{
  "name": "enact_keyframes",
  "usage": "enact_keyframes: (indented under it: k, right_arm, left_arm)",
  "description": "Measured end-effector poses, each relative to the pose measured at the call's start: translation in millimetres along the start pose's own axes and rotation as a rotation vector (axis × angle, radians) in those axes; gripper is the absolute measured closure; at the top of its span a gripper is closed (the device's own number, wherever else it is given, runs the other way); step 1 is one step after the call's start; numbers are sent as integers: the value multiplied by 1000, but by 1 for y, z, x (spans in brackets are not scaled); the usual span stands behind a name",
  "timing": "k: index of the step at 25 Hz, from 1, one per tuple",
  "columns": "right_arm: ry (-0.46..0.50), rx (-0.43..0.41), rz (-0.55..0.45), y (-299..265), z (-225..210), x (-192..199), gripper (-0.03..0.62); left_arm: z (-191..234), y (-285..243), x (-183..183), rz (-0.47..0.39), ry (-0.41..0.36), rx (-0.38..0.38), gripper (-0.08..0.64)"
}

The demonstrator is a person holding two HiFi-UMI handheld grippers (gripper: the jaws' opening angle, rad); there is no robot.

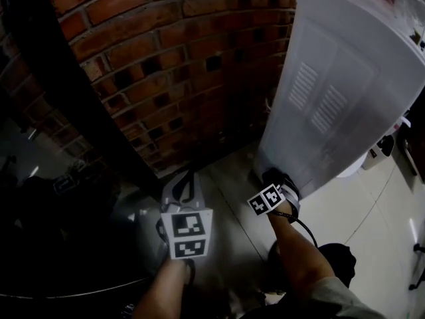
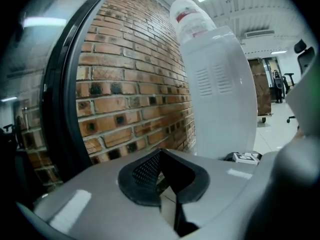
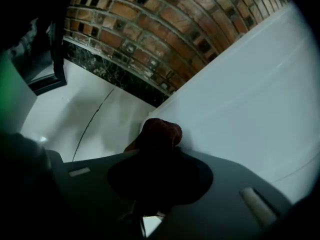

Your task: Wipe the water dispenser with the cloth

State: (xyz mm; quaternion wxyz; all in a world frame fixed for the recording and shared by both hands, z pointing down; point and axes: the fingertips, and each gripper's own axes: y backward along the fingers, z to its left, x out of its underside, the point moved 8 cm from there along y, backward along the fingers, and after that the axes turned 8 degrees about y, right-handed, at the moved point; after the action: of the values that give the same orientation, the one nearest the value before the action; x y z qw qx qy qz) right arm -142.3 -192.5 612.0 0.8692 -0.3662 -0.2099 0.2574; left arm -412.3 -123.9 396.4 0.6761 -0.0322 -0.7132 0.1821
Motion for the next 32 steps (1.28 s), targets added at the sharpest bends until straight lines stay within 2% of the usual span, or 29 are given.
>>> enact_keyframes:
  k: [5,12,16,19,23,28,32]
  right_arm:
    - [-41,-48,20,-25,17,6,492]
    - [-73,-55,-2,-34,21,2,491]
    - [-83,-45,-46,-20,18,0,490]
    - [-97,-17,-125,9,7,-10,489]
    - [-96,61,-258,59,-30,-25,489]
    - [-83,187,-425,143,-78,-33,489]
    - [-76,272,-566,217,-119,-29,491]
  left_arm:
    - [-6,-6,9,33,-2,1,560]
    - [-16,-16,13,40,-2,22,560]
    - [-23,-15,3,14,-2,36,560]
    - [-27,-8,-11,-16,4,43,560]
    - [-34,7,-34,-79,28,49,560]
    - [-38,35,-61,-156,67,54,560]
    - [-53,48,-80,-211,69,79,560]
